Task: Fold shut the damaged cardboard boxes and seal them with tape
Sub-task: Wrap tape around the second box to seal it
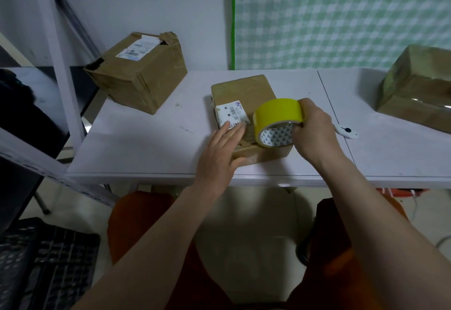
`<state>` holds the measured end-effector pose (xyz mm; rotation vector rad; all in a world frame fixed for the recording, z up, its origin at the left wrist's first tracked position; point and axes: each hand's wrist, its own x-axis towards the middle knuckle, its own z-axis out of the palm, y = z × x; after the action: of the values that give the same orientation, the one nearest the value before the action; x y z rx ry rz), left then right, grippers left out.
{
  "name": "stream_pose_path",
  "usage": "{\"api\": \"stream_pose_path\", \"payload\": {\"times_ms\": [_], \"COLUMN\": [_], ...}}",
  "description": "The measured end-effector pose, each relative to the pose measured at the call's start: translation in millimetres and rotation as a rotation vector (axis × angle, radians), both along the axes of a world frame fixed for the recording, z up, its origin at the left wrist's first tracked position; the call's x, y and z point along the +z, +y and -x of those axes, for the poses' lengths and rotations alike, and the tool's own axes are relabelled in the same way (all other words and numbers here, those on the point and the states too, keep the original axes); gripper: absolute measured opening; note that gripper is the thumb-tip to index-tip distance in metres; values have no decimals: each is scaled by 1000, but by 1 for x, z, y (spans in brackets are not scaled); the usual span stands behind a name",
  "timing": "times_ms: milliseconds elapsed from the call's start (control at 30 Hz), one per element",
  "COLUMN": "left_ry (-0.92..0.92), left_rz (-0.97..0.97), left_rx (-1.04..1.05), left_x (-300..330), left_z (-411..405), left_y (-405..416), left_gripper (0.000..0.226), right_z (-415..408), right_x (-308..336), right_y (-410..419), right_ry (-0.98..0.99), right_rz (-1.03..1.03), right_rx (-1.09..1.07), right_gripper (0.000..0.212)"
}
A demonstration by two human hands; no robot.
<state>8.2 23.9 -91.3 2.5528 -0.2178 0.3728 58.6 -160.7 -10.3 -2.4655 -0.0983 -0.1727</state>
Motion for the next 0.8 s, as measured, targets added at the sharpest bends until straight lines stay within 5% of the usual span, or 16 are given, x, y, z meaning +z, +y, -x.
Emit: {"api": "stream_pose_path", "payload": {"times_ms": [567, 667, 800], "left_ry": [-19, -19, -55], "left_rz": [-175, -207, -375], "left_rx": [4, 22, 76], "left_x": [-4, -1, 0], "left_z": [-4, -3, 0], "left_y": [6, 2, -12], "left_gripper": [68, 64, 64], "right_z": [5, -1, -2], "right_x": [13, 9, -4], "right_y": [-26, -31, -35], "right_ry": [-162, -180, -155], "right_rz": [439, 384, 58], "right_rx": [-48, -62, -130], "right_gripper": [43, 49, 54]}}
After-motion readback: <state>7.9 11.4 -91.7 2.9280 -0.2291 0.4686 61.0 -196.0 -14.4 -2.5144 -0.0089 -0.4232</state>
